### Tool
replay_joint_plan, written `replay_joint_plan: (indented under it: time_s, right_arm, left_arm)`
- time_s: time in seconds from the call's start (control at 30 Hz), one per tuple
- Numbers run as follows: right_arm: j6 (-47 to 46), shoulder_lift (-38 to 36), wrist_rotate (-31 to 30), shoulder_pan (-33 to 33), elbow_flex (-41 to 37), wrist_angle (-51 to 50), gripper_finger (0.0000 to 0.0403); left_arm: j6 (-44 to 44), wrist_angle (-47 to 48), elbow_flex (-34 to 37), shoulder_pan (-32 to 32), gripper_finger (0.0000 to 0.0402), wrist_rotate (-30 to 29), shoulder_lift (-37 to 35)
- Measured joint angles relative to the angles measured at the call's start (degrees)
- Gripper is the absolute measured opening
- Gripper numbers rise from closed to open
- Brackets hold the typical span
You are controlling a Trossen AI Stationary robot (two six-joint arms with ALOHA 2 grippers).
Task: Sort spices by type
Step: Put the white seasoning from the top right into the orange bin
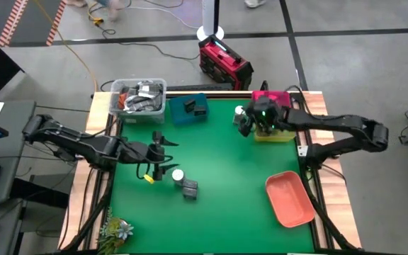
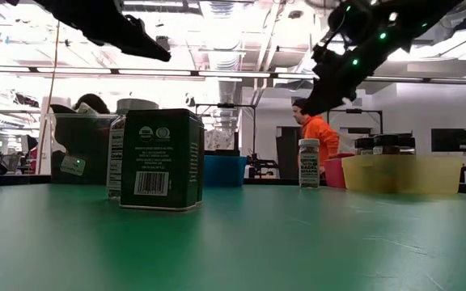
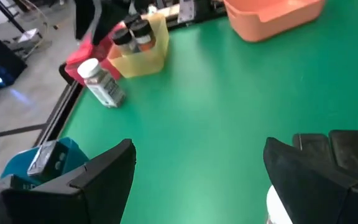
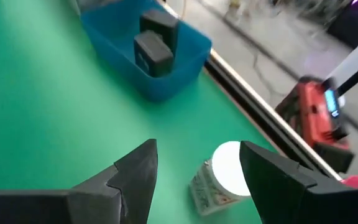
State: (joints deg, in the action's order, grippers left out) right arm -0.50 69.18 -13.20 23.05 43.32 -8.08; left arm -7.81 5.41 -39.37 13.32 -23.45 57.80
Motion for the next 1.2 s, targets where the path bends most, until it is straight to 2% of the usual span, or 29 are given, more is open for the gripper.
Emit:
replay_joint_plan:
  time_s: [0.07,0.13,0.23,0.43,0.63,0.77,0.93,1.2]
  right_arm:
    - [1.7,1.7,4.1,3.6,1.3,-1.0,0.0256]
    - [3.9,3.6,5.6,6.2,3.3,-3.1,0.0256]
    - [7.9,6.8,7.0,8.3,6.5,-6.1,0.0256]
    - [12.2,14.6,14.9,11.5,13.7,-14.1,0.0256]
    - [14.9,21.6,15.1,12.4,23.1,-25.1,0.0256]
    - [15.9,25.7,15.0,12.6,26.9,-28.1,0.0256]
    - [16.0,29.7,15.2,13.1,29.4,-32.3,0.0256]
    - [16.5,30.5,15.0,13.1,30.4,-37.3,0.0256]
  left_arm:
    - [0.0,-0.1,0.2,-0.2,0.0336,0.0,-1.4]
    - [0.1,-0.1,0.2,-0.3,0.0336,0.0,-2.5]
    - [0.3,-0.2,0.2,-0.3,0.0336,0.0,-3.8]
    - [1.5,0.0,0.2,-0.3,0.0336,0.1,-3.9]
    - [1.5,0.0,0.2,-0.3,0.0336,0.1,-3.9]
    - [1.6,0.8,0.2,-0.3,0.0336,0.1,-3.9]
    - [2.9,2.3,0.2,-0.3,0.0336,0.1,-3.9]
    - [4.2,3.3,0.2,-0.3,0.0336,0.1,-3.9]
